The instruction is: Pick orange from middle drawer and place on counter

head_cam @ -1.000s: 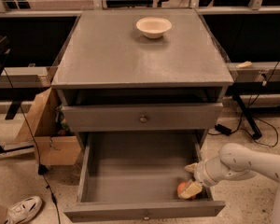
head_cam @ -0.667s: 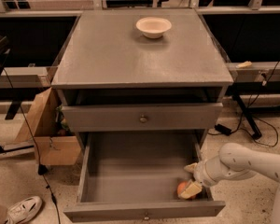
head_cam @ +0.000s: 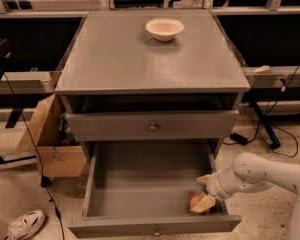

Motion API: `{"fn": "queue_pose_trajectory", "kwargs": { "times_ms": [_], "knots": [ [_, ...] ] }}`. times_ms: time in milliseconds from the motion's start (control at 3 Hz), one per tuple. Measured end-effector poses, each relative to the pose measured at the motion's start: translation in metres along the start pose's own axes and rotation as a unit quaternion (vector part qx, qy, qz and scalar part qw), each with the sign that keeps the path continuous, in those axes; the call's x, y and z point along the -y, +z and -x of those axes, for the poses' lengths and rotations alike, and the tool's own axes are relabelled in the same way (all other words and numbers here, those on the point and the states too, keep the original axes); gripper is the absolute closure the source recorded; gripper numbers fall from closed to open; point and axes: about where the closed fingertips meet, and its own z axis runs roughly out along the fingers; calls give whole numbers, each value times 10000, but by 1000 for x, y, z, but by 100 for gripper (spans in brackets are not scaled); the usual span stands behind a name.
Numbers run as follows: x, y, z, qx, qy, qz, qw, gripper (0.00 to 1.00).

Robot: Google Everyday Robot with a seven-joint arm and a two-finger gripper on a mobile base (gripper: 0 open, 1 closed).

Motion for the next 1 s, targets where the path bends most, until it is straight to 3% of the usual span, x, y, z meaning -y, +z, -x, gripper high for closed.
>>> {"fn": "queue_pose_trajectory", "kwargs": {
  "times_ms": [1000],
  "knots": [
    [-1,5,10,186,-92,-107,9997,20]
  ]
}}
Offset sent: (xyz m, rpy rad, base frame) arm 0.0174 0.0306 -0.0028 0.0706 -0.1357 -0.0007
